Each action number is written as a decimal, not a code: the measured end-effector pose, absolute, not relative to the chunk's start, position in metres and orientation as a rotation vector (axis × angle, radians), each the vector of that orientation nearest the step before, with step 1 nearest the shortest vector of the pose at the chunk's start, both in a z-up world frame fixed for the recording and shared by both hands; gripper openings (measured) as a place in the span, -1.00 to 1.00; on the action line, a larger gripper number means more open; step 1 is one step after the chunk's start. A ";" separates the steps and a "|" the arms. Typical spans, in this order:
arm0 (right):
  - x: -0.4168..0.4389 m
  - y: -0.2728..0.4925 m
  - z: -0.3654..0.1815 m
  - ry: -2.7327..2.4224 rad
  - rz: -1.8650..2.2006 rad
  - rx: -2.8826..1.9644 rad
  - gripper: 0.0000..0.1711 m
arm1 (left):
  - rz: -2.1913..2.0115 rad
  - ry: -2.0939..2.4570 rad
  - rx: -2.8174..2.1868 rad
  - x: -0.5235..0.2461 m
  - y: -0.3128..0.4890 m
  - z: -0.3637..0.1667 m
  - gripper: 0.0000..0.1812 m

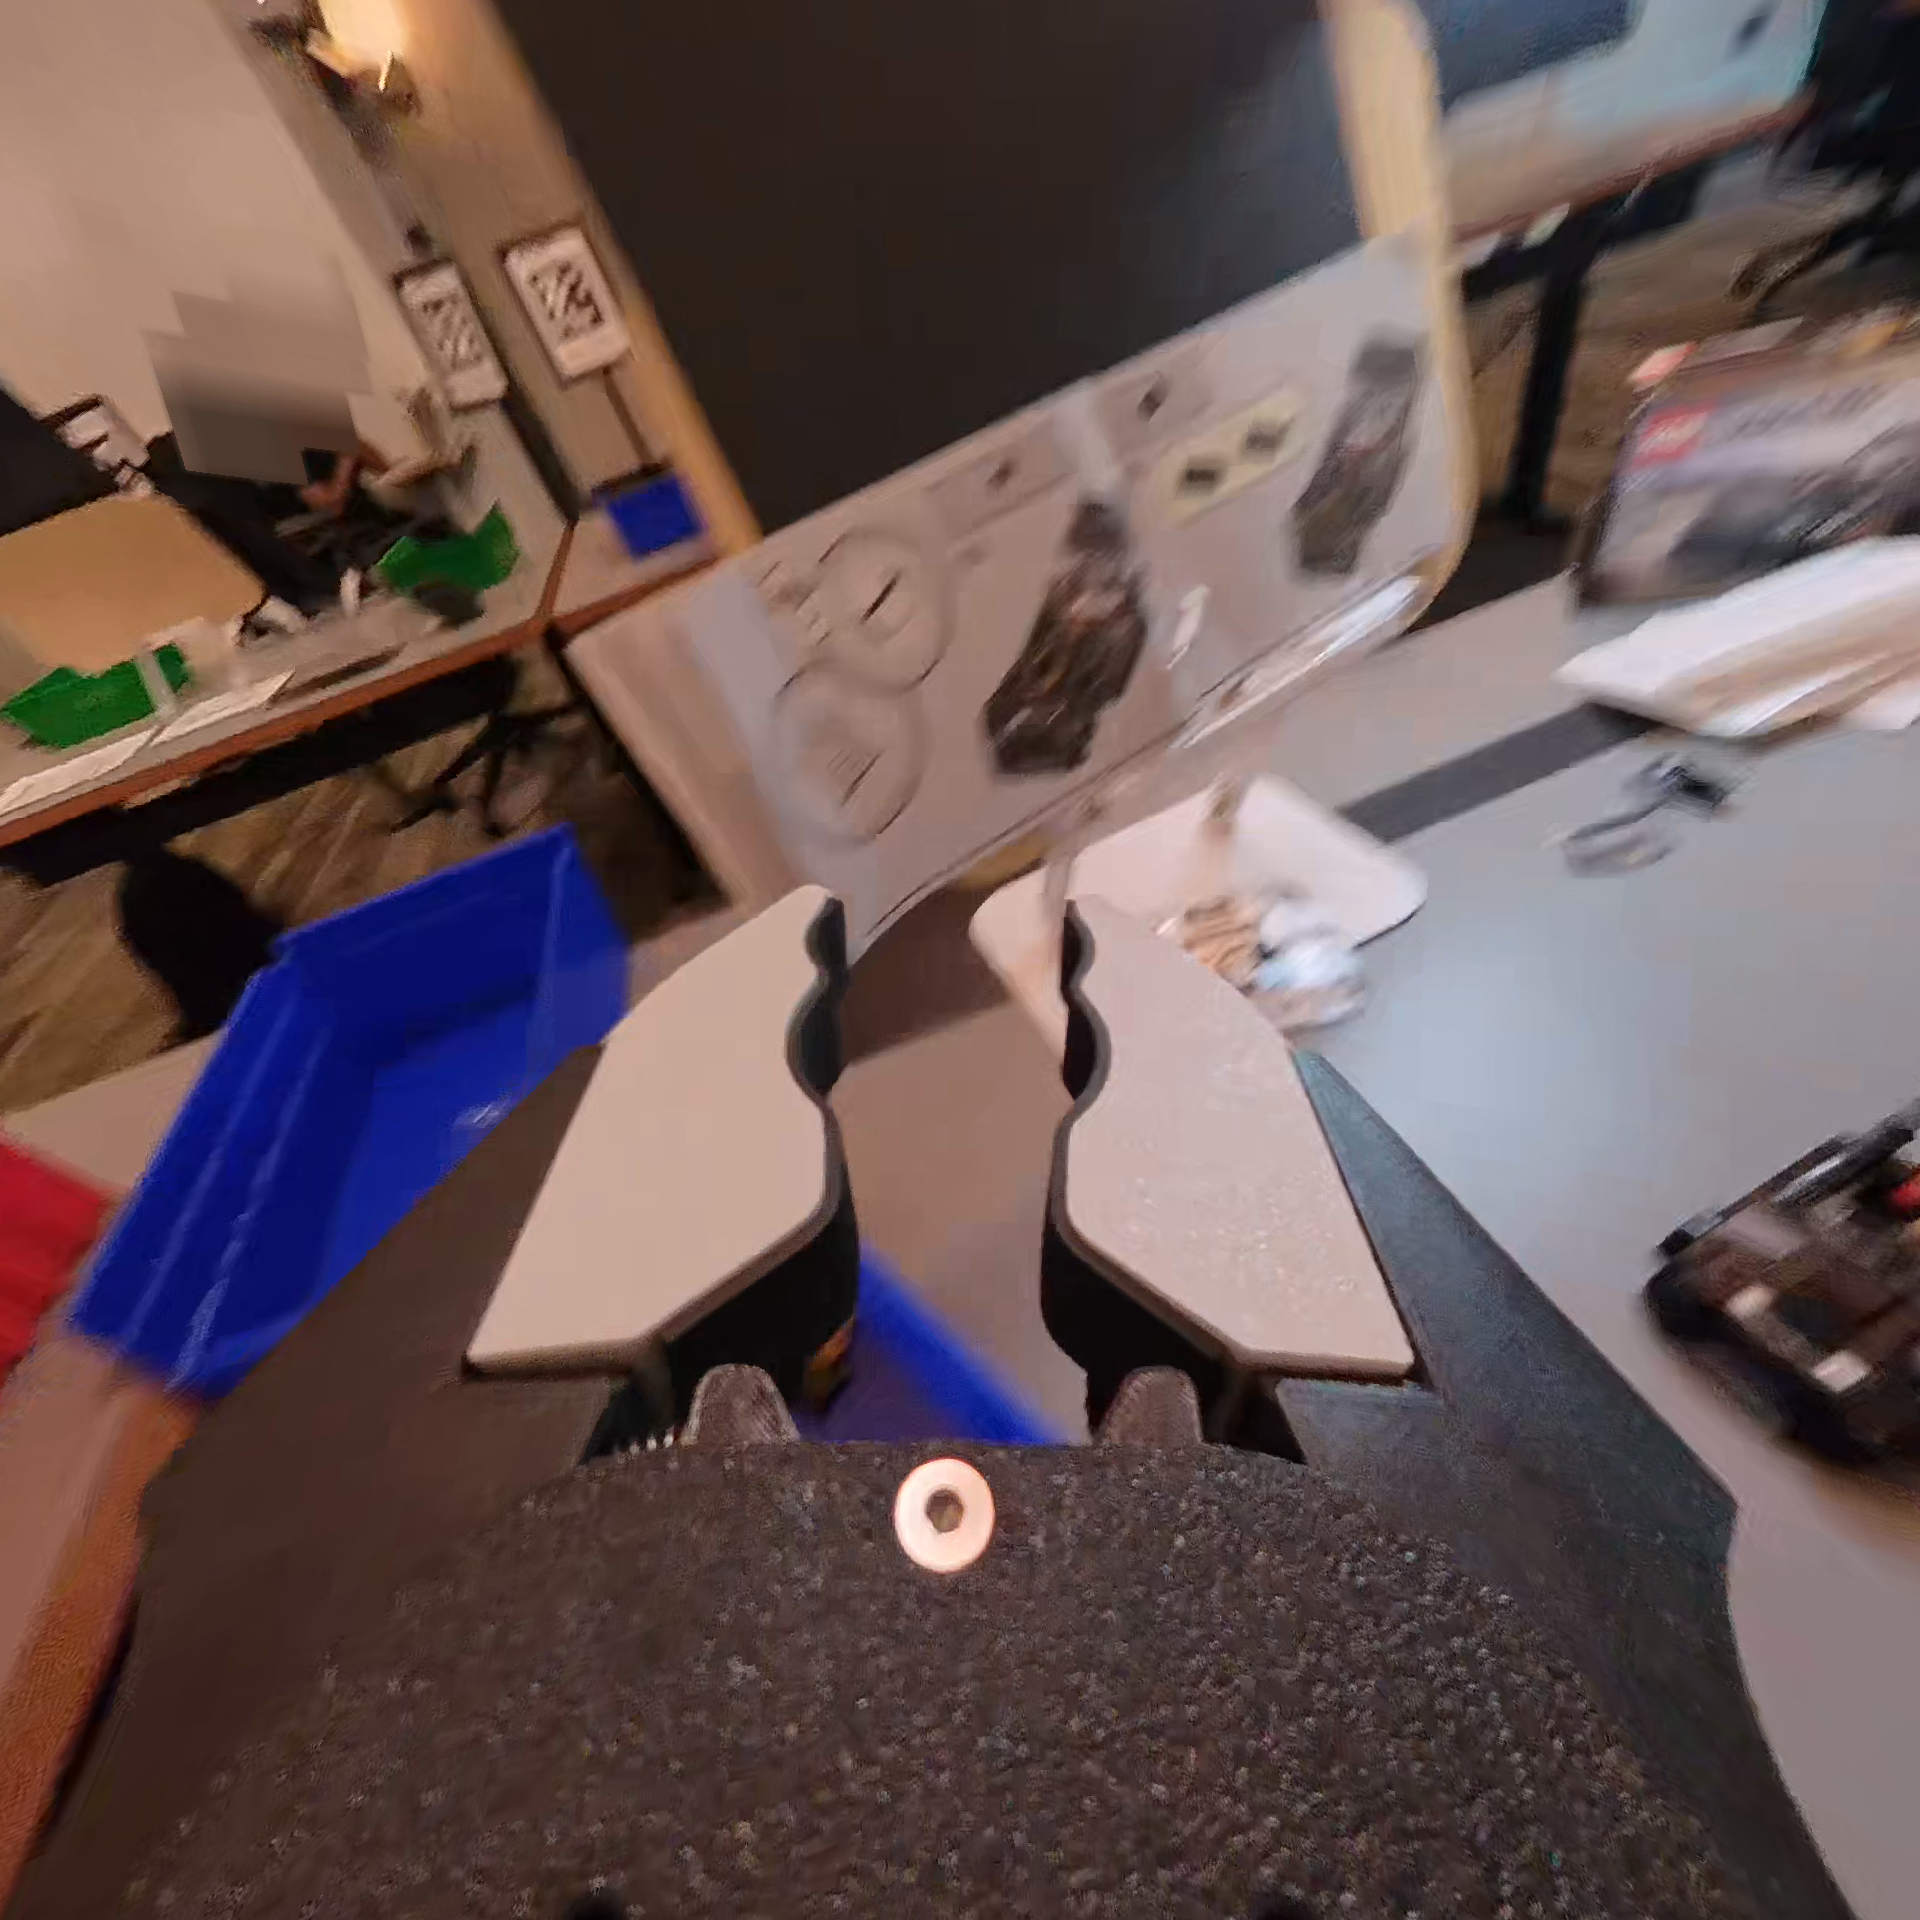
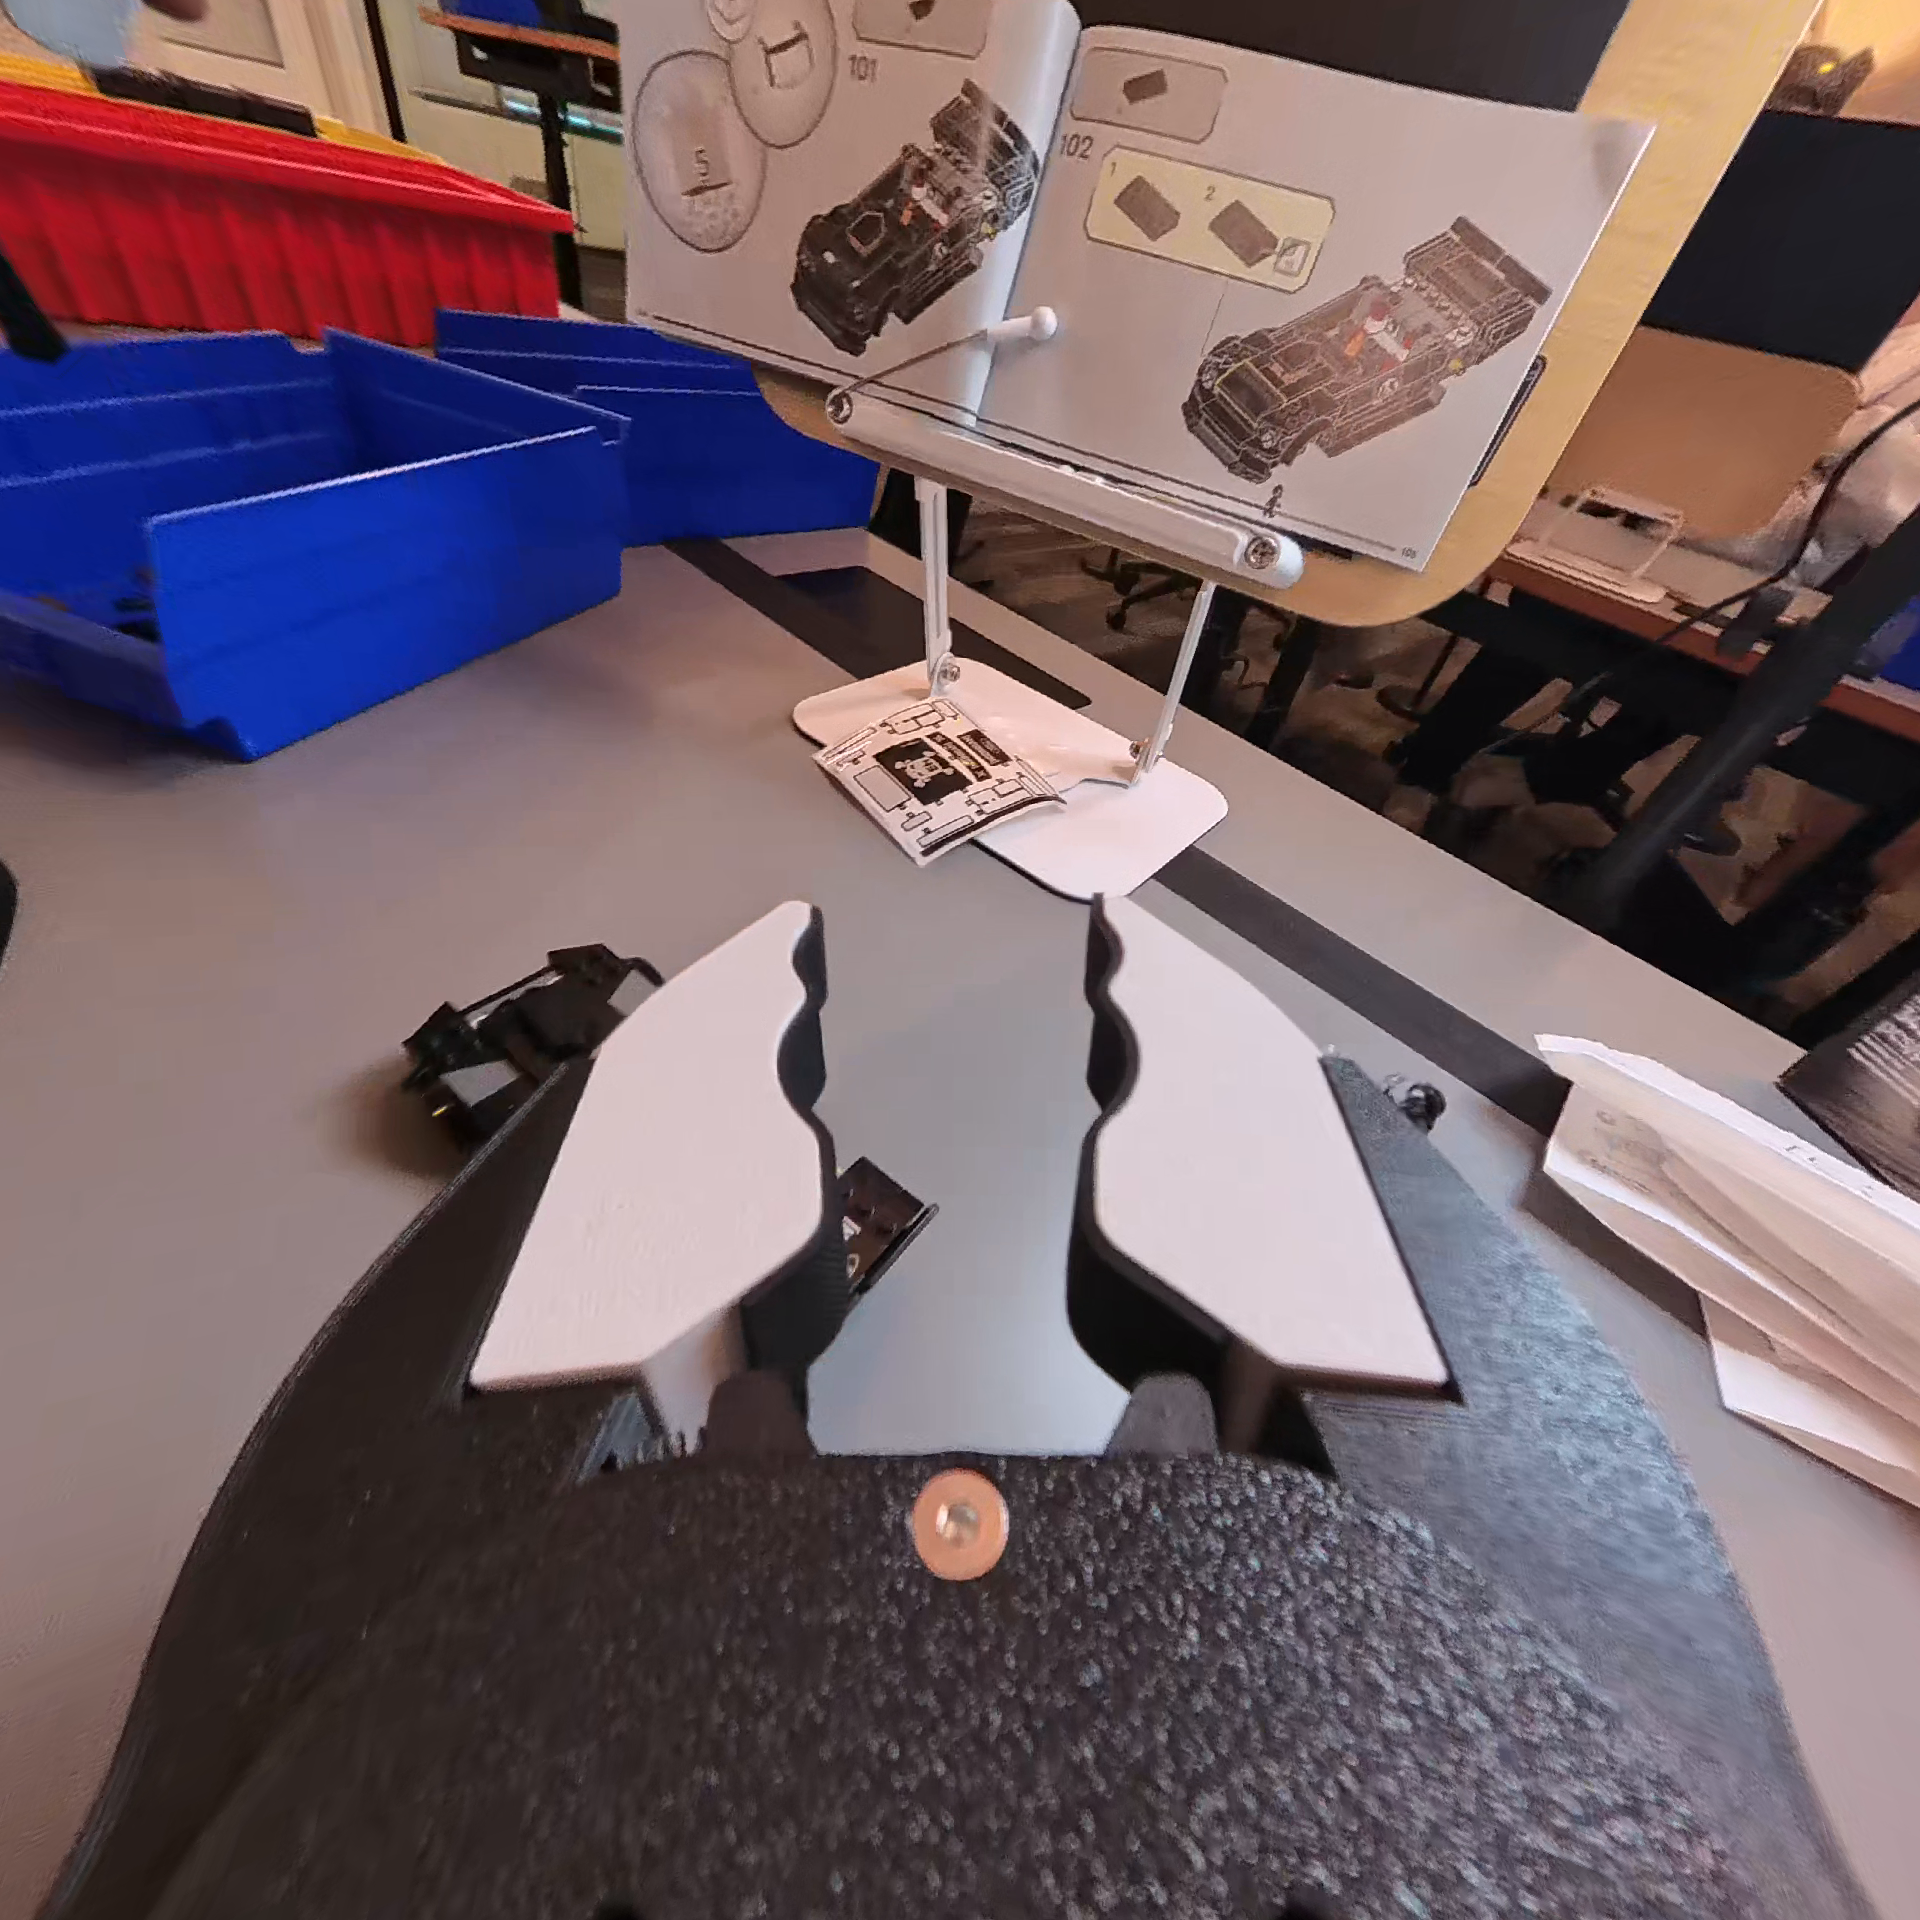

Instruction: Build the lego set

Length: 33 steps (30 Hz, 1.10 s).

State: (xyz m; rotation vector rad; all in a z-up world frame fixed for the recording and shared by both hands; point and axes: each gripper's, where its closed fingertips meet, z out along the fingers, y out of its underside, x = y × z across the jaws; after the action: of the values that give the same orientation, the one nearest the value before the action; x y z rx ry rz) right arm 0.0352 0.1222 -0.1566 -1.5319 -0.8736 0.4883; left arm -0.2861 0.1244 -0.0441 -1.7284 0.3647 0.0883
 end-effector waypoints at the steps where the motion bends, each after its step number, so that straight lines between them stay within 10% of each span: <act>1: 0.036 0.118 -0.157 -0.884 0.499 -1.523 -0.49 | 0.141 0.357 -1.787 -0.313 0.120 -0.055 -0.66; 8: 0.032 0.110 -0.153 -0.889 0.533 -1.479 -0.60 | 0.236 0.329 -2.298 -0.443 0.088 -0.154 -1.00; 21: 0.032 0.102 -0.166 -0.917 0.572 -1.462 -0.66 | 0.071 1.050 -2.674 -0.421 0.129 -0.274 -0.54; 33: 0.046 0.108 -0.175 -0.877 0.550 -1.502 -0.68 | -0.097 1.081 -2.724 -0.417 0.145 -0.297 -0.63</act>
State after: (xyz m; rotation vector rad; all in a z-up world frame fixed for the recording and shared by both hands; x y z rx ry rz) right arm 0.0459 0.1075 -0.1755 -1.5019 -0.8775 0.5500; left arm -0.4171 0.1451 -0.2969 -2.7241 1.0815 -0.0973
